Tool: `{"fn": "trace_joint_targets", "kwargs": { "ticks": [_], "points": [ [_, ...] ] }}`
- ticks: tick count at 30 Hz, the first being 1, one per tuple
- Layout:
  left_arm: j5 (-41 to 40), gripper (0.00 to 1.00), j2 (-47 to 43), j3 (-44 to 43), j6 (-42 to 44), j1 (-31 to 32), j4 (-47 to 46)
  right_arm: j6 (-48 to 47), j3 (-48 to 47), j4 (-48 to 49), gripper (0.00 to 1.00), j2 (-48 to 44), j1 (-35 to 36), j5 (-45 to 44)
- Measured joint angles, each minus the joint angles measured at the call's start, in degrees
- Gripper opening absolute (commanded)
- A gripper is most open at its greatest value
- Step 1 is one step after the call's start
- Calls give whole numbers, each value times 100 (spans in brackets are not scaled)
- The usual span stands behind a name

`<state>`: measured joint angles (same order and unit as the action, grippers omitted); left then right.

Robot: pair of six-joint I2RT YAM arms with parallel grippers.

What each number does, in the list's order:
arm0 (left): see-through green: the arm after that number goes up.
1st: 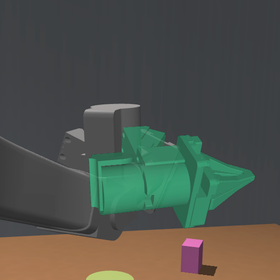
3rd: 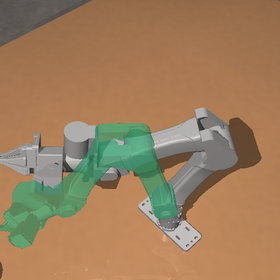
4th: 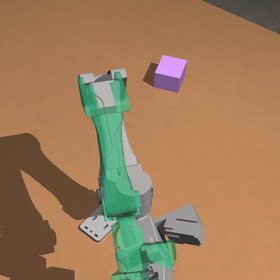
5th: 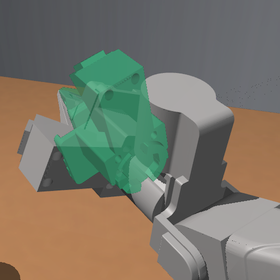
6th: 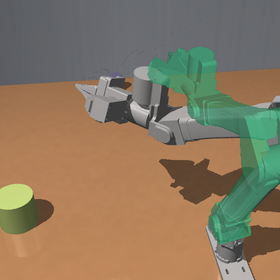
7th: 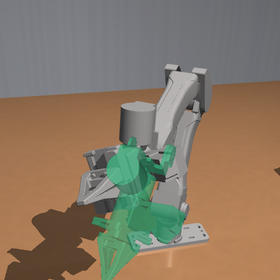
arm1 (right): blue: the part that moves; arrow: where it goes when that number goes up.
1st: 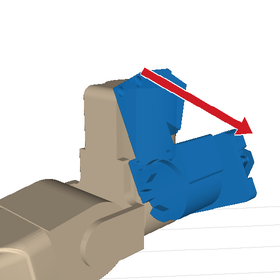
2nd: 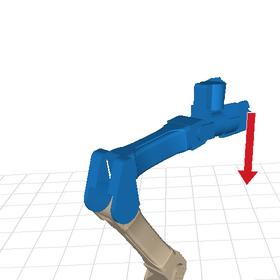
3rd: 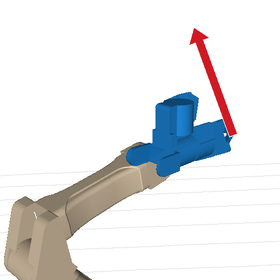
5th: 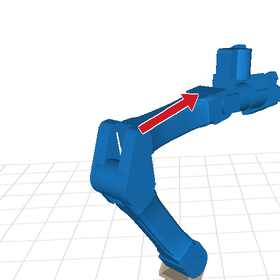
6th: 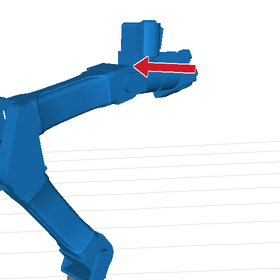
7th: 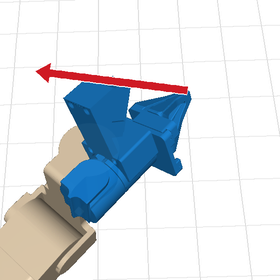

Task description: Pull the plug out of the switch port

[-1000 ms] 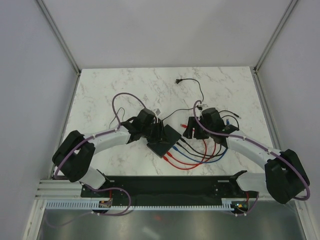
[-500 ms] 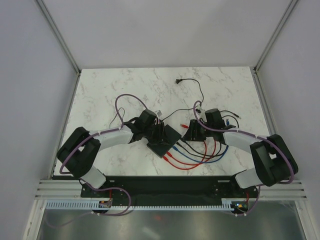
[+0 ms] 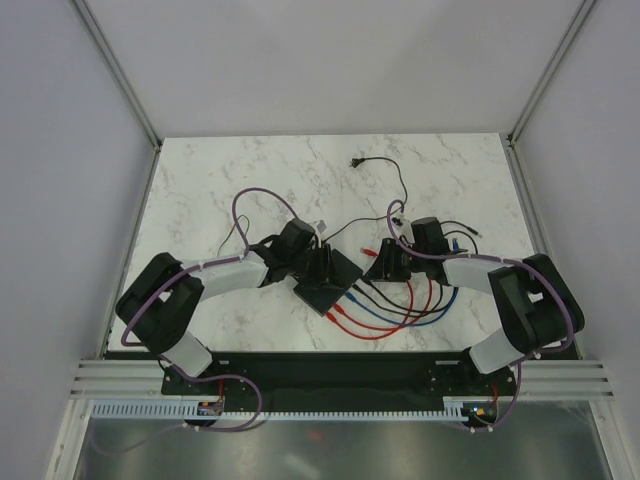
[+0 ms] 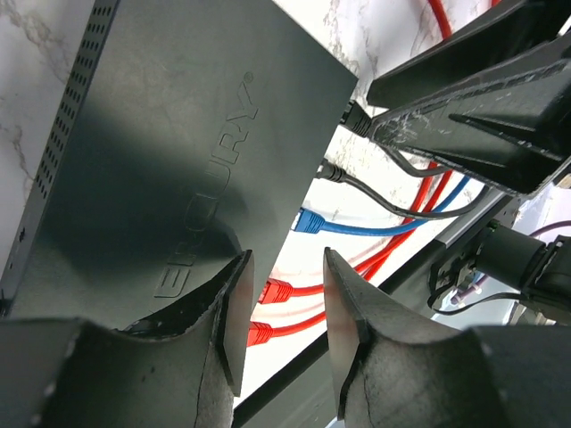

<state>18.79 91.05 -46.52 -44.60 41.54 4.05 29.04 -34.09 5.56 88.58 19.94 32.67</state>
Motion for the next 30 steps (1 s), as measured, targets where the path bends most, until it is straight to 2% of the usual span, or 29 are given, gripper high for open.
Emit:
{"fn": "trace_joint_targets", "kwargs": {
  "ticks": [18,23,28,30],
  "points": [
    [94,42,63,98,-4,9,-162,446,0,750,43,544,-37,361],
    [107,42,74,101,-7,9,-175,551,0,894,38,656,-61,466],
    [122,41,74,127,-7,13,-229,577,0,942,24,723,-114,570],
    [122,41,74,144,-7,13,-249,595,-2,968,23,804,-133,601]
  ]
}}
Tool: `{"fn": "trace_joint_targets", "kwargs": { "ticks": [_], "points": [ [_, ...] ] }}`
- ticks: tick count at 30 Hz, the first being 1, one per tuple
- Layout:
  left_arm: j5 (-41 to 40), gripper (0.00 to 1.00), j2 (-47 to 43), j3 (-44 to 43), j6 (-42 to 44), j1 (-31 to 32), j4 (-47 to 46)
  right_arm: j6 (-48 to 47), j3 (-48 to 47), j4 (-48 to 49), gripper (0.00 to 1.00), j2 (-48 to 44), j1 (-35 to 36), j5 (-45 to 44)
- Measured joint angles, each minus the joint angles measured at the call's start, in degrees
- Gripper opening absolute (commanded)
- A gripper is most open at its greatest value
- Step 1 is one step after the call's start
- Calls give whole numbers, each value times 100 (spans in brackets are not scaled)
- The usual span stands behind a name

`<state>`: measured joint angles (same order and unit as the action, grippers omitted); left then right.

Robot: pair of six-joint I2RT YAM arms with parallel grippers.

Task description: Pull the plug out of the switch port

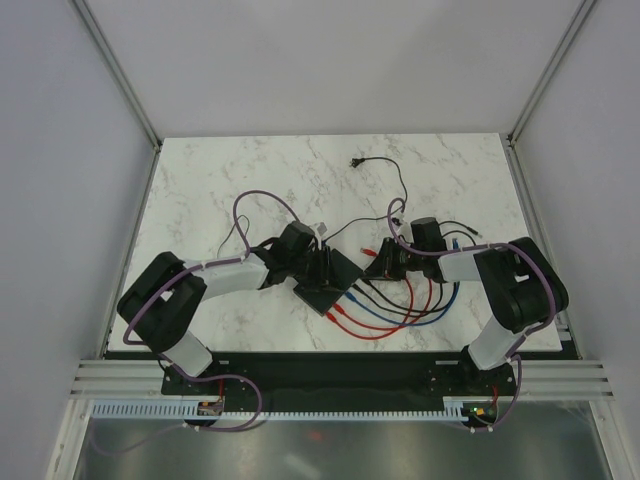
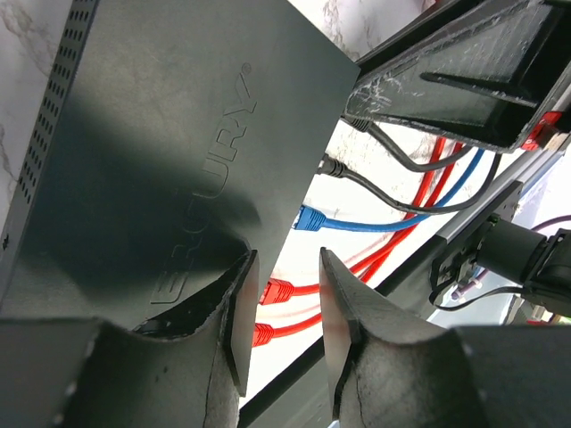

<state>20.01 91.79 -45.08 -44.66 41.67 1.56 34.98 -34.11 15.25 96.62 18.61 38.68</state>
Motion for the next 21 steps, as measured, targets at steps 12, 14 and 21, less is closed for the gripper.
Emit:
{"fn": "trace_joint_targets", "kwargs": {
  "ticks": [12,14,21],
  "points": [
    [-964,55,2,-702,286,584,881,-24,-44,9,0,85,-42,122],
    [-1495,56,13,-1080,483,807,1255,-24,-57,-11,0,90,-42,125],
    [-3200,54,514,-2164,984,1423,2277,-20,-63,-26,0,90,-42,125]
  ]
}}
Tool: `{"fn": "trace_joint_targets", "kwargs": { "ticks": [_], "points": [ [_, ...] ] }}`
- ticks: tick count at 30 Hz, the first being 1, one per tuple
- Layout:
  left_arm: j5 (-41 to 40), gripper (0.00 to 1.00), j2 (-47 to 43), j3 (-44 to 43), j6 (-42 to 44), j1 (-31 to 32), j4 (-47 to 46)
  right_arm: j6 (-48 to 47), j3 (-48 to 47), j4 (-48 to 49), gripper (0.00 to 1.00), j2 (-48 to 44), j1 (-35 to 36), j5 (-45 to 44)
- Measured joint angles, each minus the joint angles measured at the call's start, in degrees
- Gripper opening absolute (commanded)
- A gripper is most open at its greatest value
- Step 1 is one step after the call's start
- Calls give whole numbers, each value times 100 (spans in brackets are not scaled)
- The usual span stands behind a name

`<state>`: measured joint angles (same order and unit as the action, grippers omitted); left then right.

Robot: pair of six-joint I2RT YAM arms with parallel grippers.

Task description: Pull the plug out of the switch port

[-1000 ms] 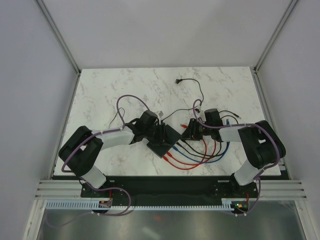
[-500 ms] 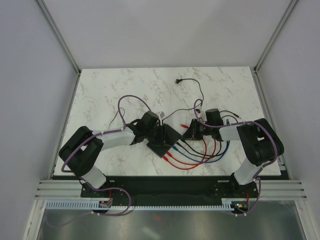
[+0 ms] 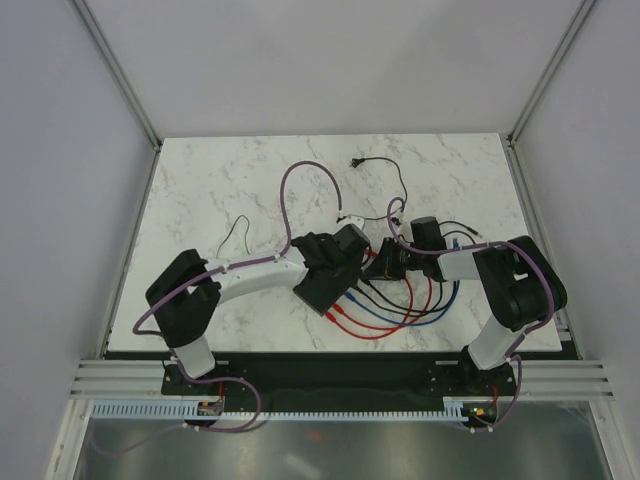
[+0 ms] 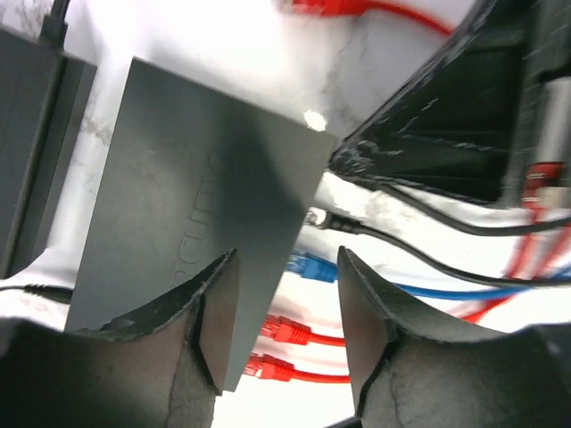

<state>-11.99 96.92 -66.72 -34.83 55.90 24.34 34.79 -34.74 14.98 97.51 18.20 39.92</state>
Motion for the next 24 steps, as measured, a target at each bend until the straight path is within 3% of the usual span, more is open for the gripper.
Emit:
{"fn": "trace_joint_targets", "kwargs": {
  "ticks": [9,24],
  "points": [
    [-1029,53,772,-367,173,599,739,17,4,7,0,0,0,-2],
    [-1508,53,1252,-881,166,671,1158,127,181,302,0,-48,-4,-37]
  ]
}}
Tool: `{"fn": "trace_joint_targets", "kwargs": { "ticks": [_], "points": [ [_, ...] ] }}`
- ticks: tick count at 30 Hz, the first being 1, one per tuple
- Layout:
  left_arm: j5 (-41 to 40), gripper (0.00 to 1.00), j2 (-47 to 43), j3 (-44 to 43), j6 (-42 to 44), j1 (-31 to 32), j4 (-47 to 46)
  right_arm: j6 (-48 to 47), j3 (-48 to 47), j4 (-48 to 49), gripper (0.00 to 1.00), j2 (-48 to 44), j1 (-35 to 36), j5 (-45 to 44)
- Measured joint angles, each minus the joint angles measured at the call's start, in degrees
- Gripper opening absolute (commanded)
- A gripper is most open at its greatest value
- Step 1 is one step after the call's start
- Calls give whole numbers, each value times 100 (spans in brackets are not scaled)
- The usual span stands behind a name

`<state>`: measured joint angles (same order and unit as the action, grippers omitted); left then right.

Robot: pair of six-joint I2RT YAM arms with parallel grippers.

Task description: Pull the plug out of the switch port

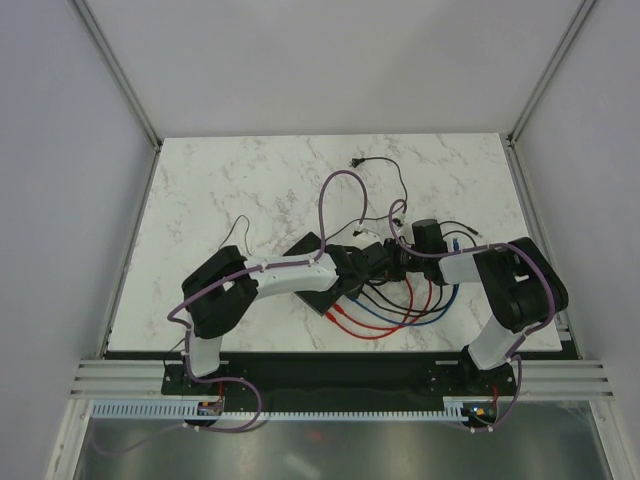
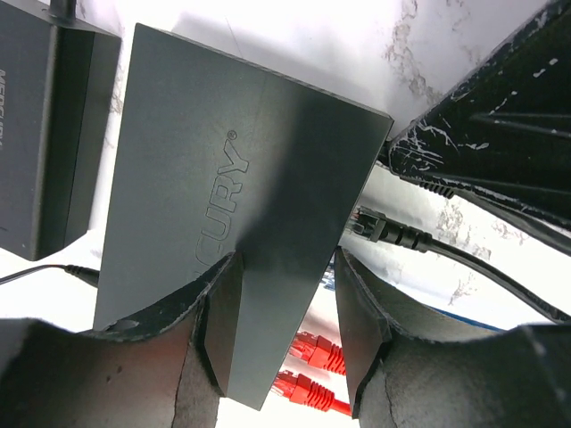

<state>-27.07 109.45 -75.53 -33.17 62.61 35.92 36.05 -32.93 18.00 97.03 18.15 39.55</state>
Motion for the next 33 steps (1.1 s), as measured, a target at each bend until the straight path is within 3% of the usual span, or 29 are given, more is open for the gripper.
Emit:
{"fn": "trace_joint_targets", "kwargs": {
  "ticks": [11,21,28,33],
  "points": [
    [-92,52,144,-179,-72,20,190,-13,195,190,0,-179,39,-227],
    [-87,52,186,-240,-101,13,254,-184,431,-229,0,-557,33,-369],
    [-55,53,-11,-24,-238,2,87,-229,509,-793,0,-1207,33,-586],
    [168,55,-756,584,-369,-50,-52,-240,365,-1412,0,-2151,33,-754]
  ]
}}
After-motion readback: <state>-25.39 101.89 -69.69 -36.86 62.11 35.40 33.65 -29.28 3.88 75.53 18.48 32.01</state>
